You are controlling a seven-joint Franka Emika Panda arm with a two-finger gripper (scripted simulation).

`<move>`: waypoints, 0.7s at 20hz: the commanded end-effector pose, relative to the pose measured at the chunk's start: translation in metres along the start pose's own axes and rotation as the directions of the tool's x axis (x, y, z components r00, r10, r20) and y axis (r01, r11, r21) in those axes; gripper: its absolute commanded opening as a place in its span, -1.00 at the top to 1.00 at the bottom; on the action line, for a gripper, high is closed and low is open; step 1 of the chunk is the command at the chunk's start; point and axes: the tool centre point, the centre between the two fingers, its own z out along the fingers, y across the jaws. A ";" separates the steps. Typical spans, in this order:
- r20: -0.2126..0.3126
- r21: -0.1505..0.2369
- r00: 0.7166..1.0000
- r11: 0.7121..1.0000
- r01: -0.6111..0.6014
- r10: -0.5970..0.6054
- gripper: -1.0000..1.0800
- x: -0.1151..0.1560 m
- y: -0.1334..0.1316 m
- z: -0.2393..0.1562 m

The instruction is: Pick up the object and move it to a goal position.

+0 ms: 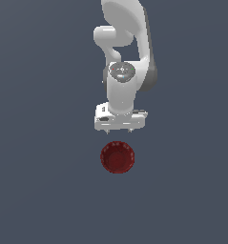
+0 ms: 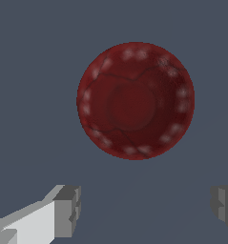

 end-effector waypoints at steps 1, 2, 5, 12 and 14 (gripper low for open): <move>0.000 0.000 1.000 1.000 0.000 0.000 -0.23 0.000 0.000 0.000; 0.000 0.000 1.000 1.000 -0.001 0.001 -0.23 0.000 0.000 0.000; -0.001 0.007 1.000 1.000 -0.010 0.010 -0.23 0.000 0.001 0.002; -0.009 0.054 0.997 0.995 -0.081 0.082 -0.23 0.001 0.004 0.018; -0.011 0.076 0.993 0.991 -0.114 0.115 -0.23 0.001 0.006 0.025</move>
